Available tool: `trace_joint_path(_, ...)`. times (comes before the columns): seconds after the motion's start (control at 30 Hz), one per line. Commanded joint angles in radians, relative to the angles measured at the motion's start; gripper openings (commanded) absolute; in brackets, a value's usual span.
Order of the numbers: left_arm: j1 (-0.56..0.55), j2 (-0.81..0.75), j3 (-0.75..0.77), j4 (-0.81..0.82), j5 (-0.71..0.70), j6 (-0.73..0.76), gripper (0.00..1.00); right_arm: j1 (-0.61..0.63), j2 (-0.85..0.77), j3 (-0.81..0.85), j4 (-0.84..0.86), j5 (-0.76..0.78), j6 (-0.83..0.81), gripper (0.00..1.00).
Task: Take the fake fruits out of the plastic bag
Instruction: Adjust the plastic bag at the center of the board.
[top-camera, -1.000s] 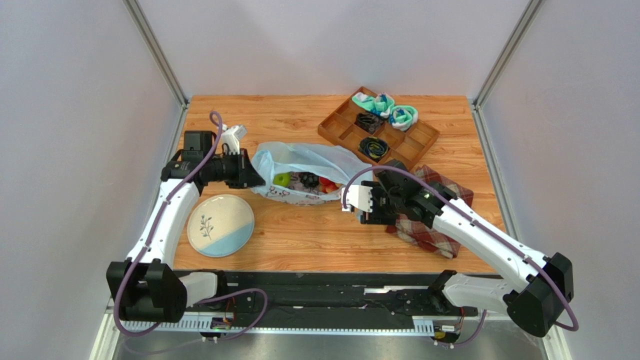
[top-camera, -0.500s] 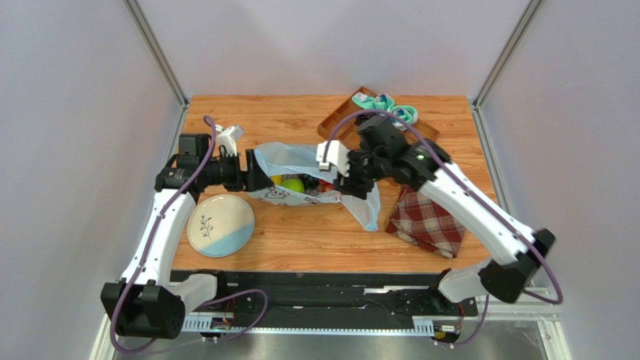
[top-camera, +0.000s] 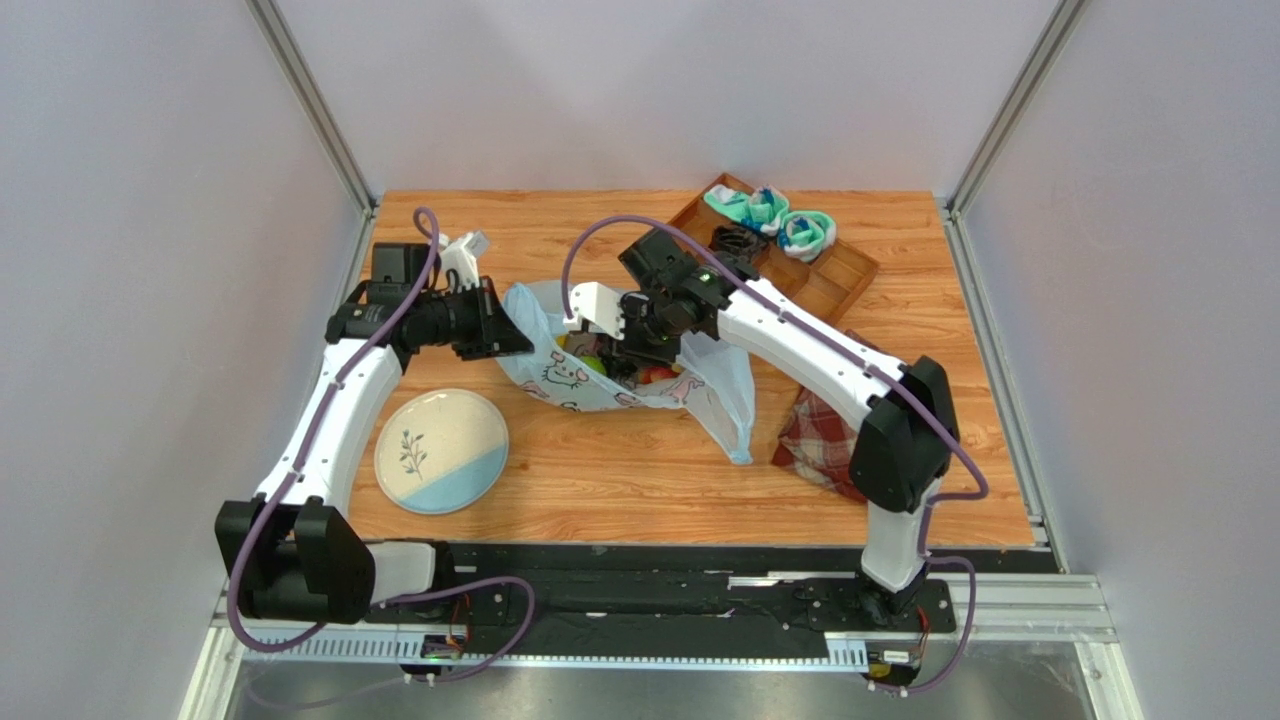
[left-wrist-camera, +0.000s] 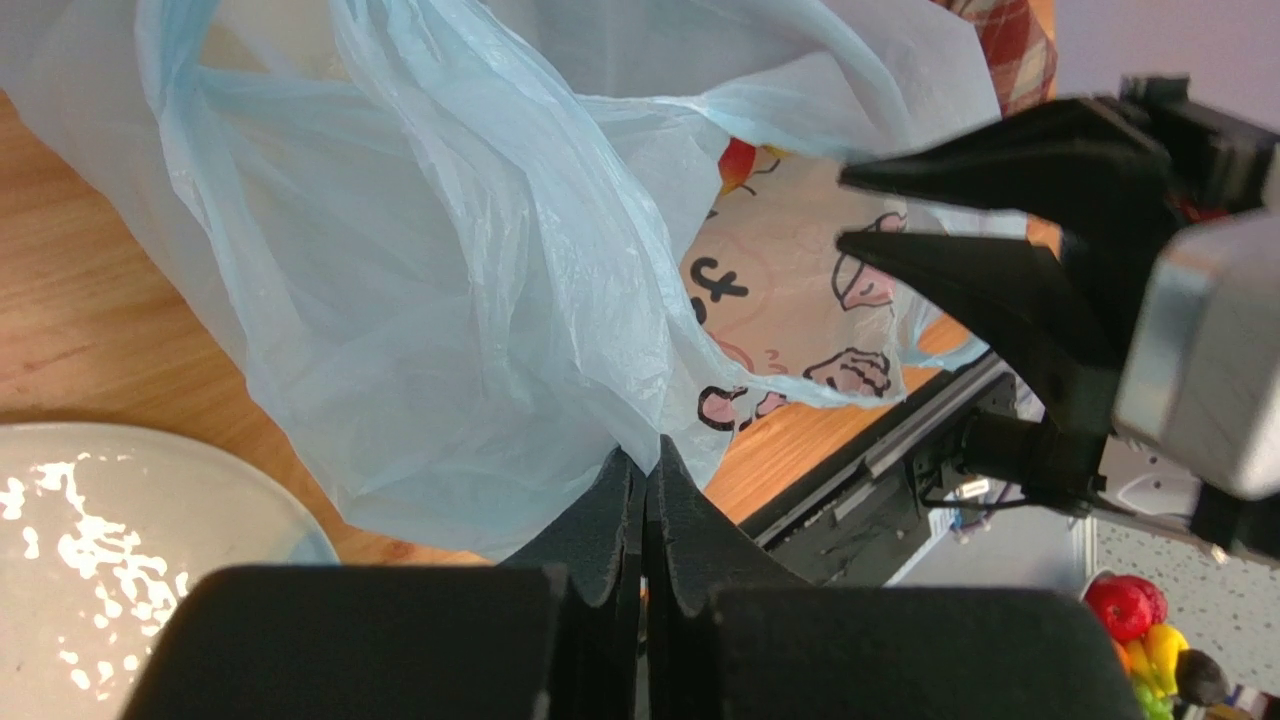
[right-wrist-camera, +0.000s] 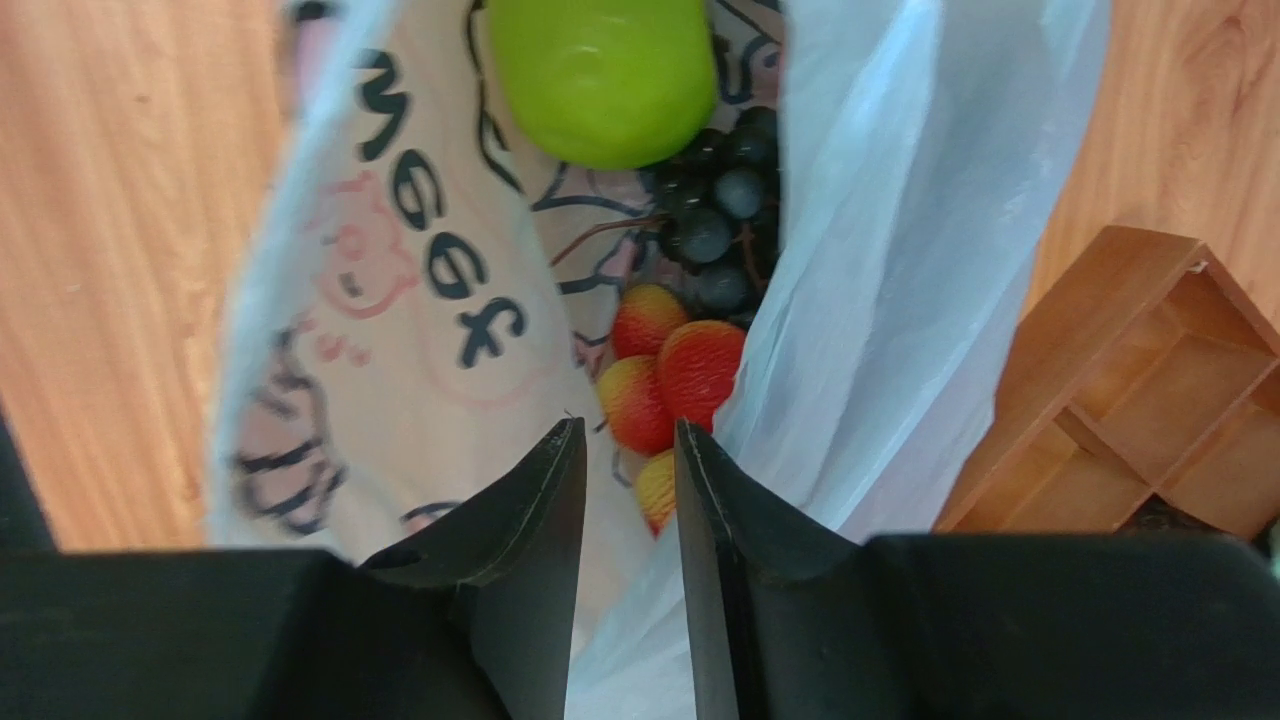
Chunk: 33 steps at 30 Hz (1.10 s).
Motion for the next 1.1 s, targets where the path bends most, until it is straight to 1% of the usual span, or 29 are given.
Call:
trace_joint_path(0.0,-0.004,-0.058,-0.024,0.011,0.005,0.010,0.00,-0.028,0.084,0.114,0.041,0.087,-0.051,0.33)
trace_joint_path(0.07,-0.004,-0.067,-0.025,0.014,-0.009,0.020,0.00,-0.030,0.104,0.113,0.055,0.124,-0.086,0.33)
trace_joint_path(0.1,-0.004,-0.070,-0.017,0.018,-0.012,0.024,0.00,-0.030,0.110,0.105,0.078,0.186,-0.097,0.32)
trace_joint_path(0.17,-0.004,-0.064,0.000,0.019,-0.018,0.038,0.00,-0.047,0.138,0.099,0.124,0.228,-0.143,0.31)
trace_joint_path(0.2,-0.004,-0.046,0.024,0.019,-0.020,0.044,0.00,-0.057,0.147,0.100,0.144,0.297,-0.153,0.31)
trace_joint_path(0.33,-0.004,0.014,0.101,0.018,-0.006,0.061,0.00,-0.117,0.204,0.157,0.231,0.391,-0.181,0.32)
trace_joint_path(0.4,-0.004,0.042,0.138,0.019,-0.013,0.066,0.00,-0.146,0.247,0.232,0.231,0.414,-0.177,0.33)
trace_joint_path(0.43,-0.004,0.049,0.150,0.021,-0.029,0.066,0.00,-0.149,0.256,0.261,0.203,0.409,-0.164,0.33)
trace_joint_path(0.47,-0.002,0.054,0.169,0.021,-0.036,0.064,0.00,-0.148,0.253,0.319,0.170,0.359,-0.140,0.37)
trace_joint_path(0.5,-0.001,0.066,0.181,0.015,-0.043,0.067,0.00,-0.142,0.238,0.336,0.141,0.331,-0.117,0.40)
trace_joint_path(0.53,0.007,0.071,0.196,0.007,-0.056,0.070,0.13,-0.131,0.214,0.340,0.121,0.317,-0.091,0.45)
trace_joint_path(0.57,0.016,0.074,0.230,-0.002,-0.063,0.075,0.24,-0.101,0.145,0.318,0.118,0.307,-0.045,0.54)
trace_joint_path(0.6,0.024,0.077,0.251,-0.021,-0.063,0.089,0.36,-0.079,0.103,0.298,0.112,0.273,-0.031,0.57)
trace_joint_path(0.63,0.044,0.079,0.273,-0.030,-0.053,0.096,0.59,-0.059,0.060,0.265,0.116,0.256,-0.020,0.59)
trace_joint_path(0.67,0.052,0.080,0.326,-0.039,-0.041,0.109,0.69,-0.015,0.004,0.223,0.130,0.245,-0.006,0.64)
trace_joint_path(0.7,0.052,0.082,0.353,-0.050,-0.026,0.124,0.84,0.010,-0.093,0.135,0.141,0.165,0.014,0.66)
trace_joint_path(0.73,0.090,0.079,0.376,-0.048,0.006,0.126,0.99,0.051,-0.147,0.095,0.145,0.106,0.023,0.68)
trace_joint_path(0.77,0.101,0.076,0.414,-0.035,0.022,0.124,0.99,0.068,-0.190,0.058,0.144,-0.031,0.037,0.68)
trace_joint_path(0.8,0.120,0.074,0.435,-0.032,0.025,0.118,0.99,0.088,-0.258,-0.019,0.139,-0.101,0.061,0.68)
trace_joint_path(0.83,0.127,0.074,0.457,-0.030,0.017,0.113,0.99,0.131,-0.280,-0.051,0.141,-0.159,0.070,0.66)
trace_joint_path(0.87,0.133,0.076,0.500,-0.039,0.007,0.110,0.99,0.156,-0.290,-0.083,0.139,-0.231,0.077,0.63)
trace_joint_path(0.9,0.151,0.080,0.518,-0.047,-0.010,0.107,0.99,0.180,-0.273,-0.102,0.118,-0.250,0.075,0.60)
trace_joint_path(0.93,0.160,0.079,0.534,-0.048,-0.024,0.103,0.99,0.221,-0.250,-0.107,0.100,-0.262,0.077,0.51)
trace_joint_path(1.0,0.183,0.066,0.568,-0.058,-0.061,0.096,0.99,0.231,-0.177,-0.073,0.048,-0.328,0.096,0.40)
trace_joint_path(1.03,0.193,0.060,0.574,-0.062,-0.067,0.096,0.98,0.237,-0.085,-0.008,0.031,-0.359,0.104,0.30)
trace_joint_path(1.07,0.203,0.047,0.581,-0.073,-0.072,0.096,0.97,0.243,-0.039,0.028,0.015,-0.379,0.112,0.25)
